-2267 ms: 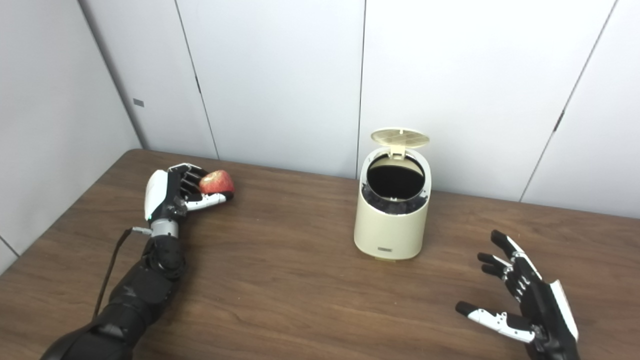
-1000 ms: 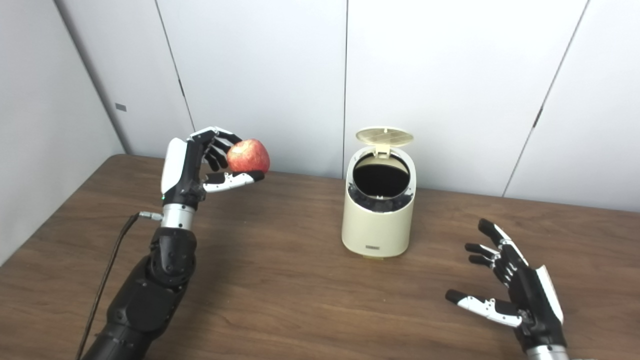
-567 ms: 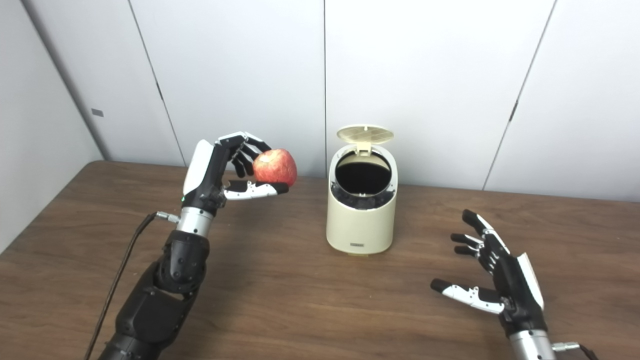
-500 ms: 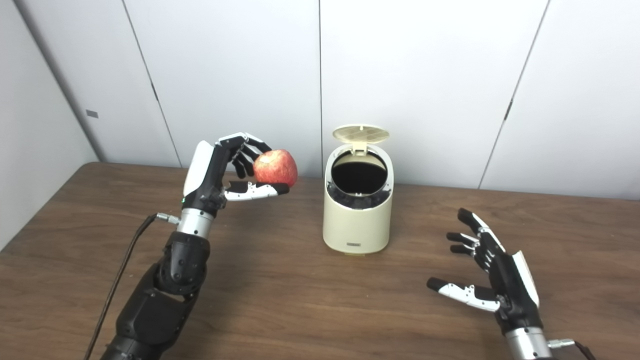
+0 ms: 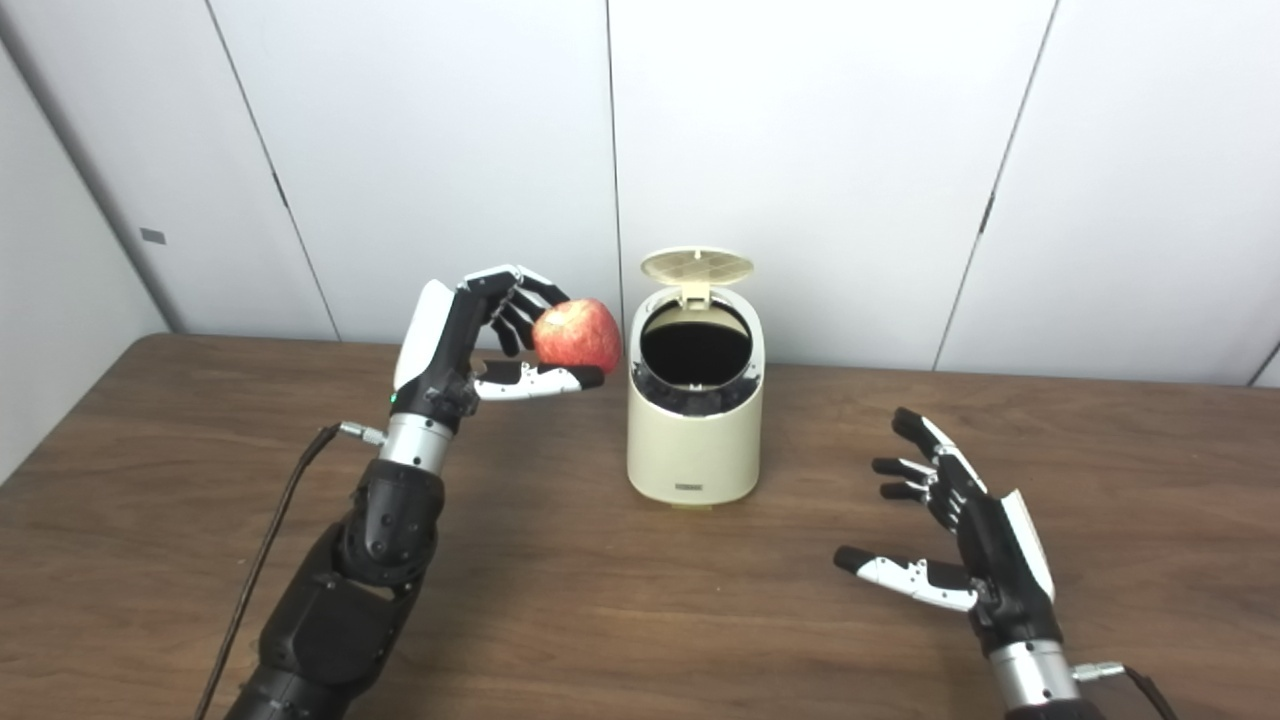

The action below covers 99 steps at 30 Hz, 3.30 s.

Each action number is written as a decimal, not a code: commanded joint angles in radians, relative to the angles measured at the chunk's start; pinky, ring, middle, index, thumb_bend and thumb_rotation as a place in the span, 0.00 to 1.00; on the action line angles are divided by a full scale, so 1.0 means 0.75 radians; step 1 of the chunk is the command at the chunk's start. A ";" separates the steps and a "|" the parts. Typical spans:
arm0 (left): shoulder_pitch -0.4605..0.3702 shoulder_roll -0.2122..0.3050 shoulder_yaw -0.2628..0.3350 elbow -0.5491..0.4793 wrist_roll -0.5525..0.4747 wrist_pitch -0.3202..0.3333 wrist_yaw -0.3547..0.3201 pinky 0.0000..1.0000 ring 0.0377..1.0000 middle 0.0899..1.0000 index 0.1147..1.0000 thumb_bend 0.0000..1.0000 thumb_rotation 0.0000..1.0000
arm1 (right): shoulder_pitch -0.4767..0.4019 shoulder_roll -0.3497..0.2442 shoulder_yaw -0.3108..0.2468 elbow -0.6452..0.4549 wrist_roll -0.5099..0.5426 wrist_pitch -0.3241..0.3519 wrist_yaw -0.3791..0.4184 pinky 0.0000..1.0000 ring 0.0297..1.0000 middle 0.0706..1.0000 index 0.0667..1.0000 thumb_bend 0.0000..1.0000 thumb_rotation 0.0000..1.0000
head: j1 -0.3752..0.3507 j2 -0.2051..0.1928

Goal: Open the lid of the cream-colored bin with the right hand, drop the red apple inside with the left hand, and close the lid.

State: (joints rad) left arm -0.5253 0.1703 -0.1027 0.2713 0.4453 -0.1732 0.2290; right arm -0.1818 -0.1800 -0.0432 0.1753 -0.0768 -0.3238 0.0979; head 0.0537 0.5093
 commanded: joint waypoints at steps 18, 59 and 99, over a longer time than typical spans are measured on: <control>-0.158 -0.088 -0.015 0.010 0.028 -0.075 0.036 0.24 0.30 0.38 0.44 0.52 0.00 | 0.032 0.079 0.040 0.078 -0.020 -0.050 -0.058 0.67 0.74 0.88 0.87 0.72 0.19 | -0.023 -0.005; -0.213 -0.103 -0.083 0.202 0.151 -0.181 0.140 0.36 0.42 0.43 0.52 0.54 0.00 | 0.026 0.108 0.059 0.067 -0.022 -0.056 -0.089 0.67 0.74 0.89 0.88 0.71 0.17 | -0.048 0.003; -0.171 -0.077 -0.068 0.121 0.104 -0.193 0.087 0.35 0.43 0.52 0.57 0.86 0.10 | 0.011 0.117 0.073 0.092 -0.012 -0.060 -0.091 0.67 0.75 0.90 0.88 0.72 0.16 | -0.042 -0.004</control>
State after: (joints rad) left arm -0.6128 0.1040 -0.1617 0.4033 0.5378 -0.2852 0.2844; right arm -0.2110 -0.1304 -0.0064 0.1940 -0.0974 -0.3325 0.0385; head 0.0215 0.5062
